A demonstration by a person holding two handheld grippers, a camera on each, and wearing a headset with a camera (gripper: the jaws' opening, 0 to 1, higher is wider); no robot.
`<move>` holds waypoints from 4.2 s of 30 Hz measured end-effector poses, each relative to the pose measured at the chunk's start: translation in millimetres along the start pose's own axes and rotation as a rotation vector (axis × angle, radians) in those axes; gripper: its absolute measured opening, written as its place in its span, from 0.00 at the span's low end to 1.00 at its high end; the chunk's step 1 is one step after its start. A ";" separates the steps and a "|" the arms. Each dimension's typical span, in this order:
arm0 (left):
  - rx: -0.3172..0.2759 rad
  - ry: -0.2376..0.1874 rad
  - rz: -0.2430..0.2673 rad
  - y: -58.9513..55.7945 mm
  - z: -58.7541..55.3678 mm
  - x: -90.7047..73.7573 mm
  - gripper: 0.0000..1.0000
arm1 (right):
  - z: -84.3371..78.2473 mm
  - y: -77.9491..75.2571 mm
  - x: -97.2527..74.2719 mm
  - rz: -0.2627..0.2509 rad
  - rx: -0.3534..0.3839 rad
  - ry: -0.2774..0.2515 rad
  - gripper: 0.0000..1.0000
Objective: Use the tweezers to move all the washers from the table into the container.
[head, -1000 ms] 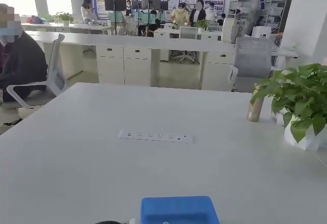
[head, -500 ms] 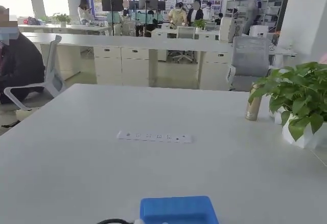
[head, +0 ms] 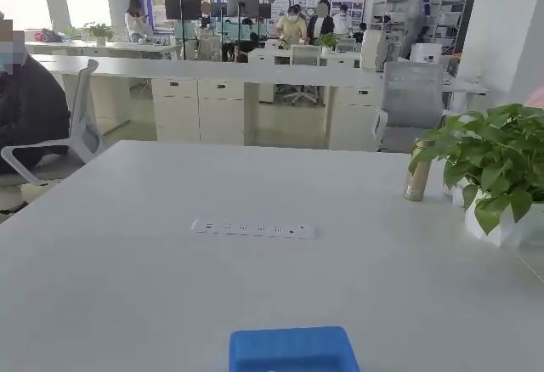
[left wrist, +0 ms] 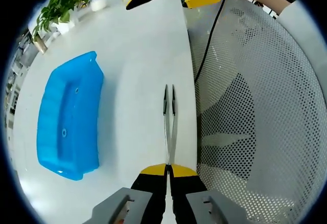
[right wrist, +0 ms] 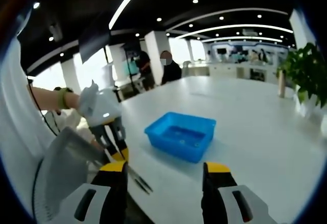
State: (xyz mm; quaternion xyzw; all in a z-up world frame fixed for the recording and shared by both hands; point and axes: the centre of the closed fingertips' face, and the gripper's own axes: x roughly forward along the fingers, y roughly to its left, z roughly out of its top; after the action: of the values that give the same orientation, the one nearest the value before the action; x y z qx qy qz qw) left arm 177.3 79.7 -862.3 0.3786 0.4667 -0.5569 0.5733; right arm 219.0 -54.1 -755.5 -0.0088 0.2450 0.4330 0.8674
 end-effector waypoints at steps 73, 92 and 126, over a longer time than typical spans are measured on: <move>-0.267 -0.364 0.226 19.2 9.0 -50.3 0.30 | -3.1 -6.7 2.4 -0.026 -0.028 0.012 0.62; -0.627 -0.953 0.562 51.6 23.3 -131.5 0.84 | 28.9 -32.2 -13.4 -0.180 -0.016 -0.161 0.87; -0.628 -1.144 0.777 61.6 21.7 -175.9 0.99 | 57.7 -61.2 -34.2 -0.381 -0.099 -0.295 0.99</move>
State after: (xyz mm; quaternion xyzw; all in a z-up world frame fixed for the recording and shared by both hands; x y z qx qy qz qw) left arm 250.7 115.0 -693.2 -0.0130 0.0661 -0.2656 0.9617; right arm 272.1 -104.8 -702.0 -0.0342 0.0879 0.2696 0.9584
